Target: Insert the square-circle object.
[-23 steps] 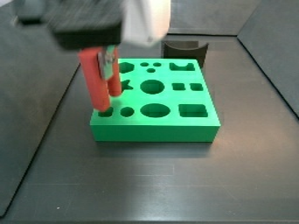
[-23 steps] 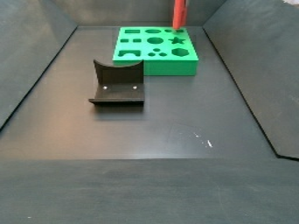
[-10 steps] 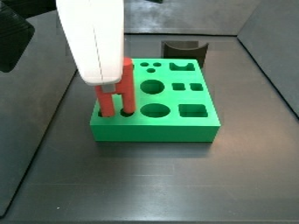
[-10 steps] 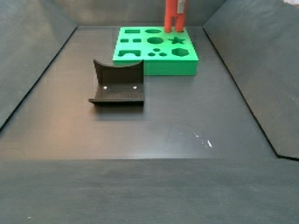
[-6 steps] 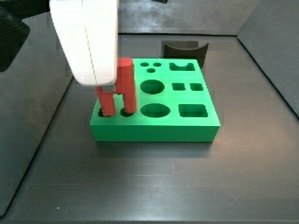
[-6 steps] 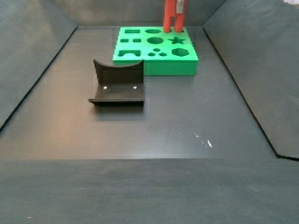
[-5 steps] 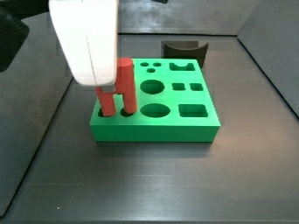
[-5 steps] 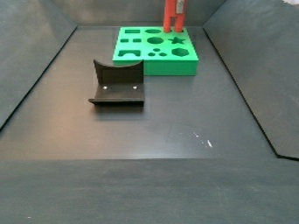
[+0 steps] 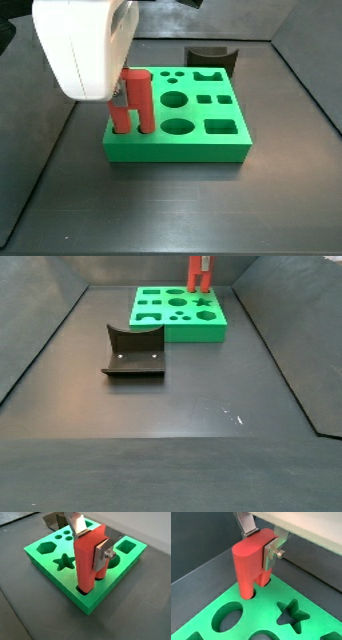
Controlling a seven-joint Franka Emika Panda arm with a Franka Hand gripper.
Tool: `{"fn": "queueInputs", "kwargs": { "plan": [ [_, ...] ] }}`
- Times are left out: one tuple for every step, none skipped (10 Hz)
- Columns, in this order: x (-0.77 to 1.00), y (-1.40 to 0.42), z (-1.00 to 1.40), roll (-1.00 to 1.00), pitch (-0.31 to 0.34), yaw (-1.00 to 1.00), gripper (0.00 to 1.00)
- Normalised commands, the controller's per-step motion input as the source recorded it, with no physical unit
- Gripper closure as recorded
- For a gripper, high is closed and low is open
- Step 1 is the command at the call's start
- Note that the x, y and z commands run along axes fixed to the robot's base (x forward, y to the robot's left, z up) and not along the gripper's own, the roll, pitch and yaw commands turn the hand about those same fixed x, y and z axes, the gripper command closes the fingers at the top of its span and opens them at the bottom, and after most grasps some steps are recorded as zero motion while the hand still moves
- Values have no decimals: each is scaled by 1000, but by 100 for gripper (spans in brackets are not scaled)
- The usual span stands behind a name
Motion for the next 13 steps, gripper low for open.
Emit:
{"fn": "queueInputs", "kwargs": {
  "plan": [
    [-251,194,-114,-47,-10,257,100],
    [-126,29,-86,-17,0,134,100],
    [60,-83,-266,0,0,-54,100],
    [0,-134,-289,-29,0,-80,100],
    [54,-257,-243,-136,11,-126,100],
    [86,-211,-269,-161,1,-157,100],
    [223,-46,-443,-89,0,-151,100],
    [220,0,-520,0,0,-146,100],
    [126,97,-566,0,0,-71,100],
    [34,131,-586,0,-24,-3,100],
    [14,117,-534,13,-33,0,100],
    [37,123,-443,44,-26,0,100],
    [0,34,0,-76,-34,0,100]
  ]
}}
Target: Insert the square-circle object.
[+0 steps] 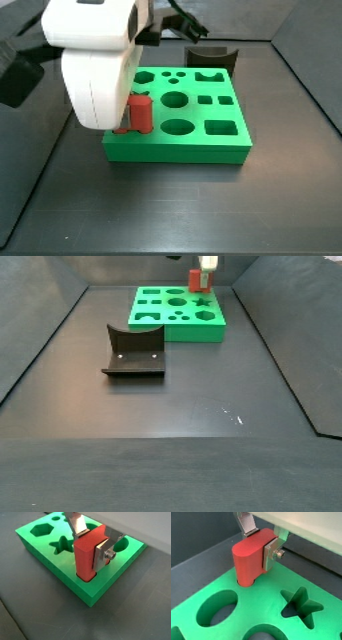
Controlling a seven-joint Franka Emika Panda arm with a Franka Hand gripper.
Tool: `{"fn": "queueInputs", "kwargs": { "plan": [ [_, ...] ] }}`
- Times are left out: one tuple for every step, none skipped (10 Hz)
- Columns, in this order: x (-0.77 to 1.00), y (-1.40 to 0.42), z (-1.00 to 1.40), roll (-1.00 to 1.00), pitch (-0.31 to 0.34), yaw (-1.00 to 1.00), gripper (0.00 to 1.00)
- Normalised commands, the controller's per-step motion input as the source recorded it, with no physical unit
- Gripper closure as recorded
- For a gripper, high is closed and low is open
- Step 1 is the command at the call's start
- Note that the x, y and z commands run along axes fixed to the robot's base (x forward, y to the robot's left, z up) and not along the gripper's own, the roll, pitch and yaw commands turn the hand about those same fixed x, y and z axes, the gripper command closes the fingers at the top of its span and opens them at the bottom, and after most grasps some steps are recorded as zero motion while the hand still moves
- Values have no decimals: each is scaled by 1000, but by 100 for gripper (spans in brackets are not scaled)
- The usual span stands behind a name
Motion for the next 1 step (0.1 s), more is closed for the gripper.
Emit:
{"fn": "queueInputs", "kwargs": {
  "plan": [
    [0,0,0,0,0,0,100]
  ]
}}
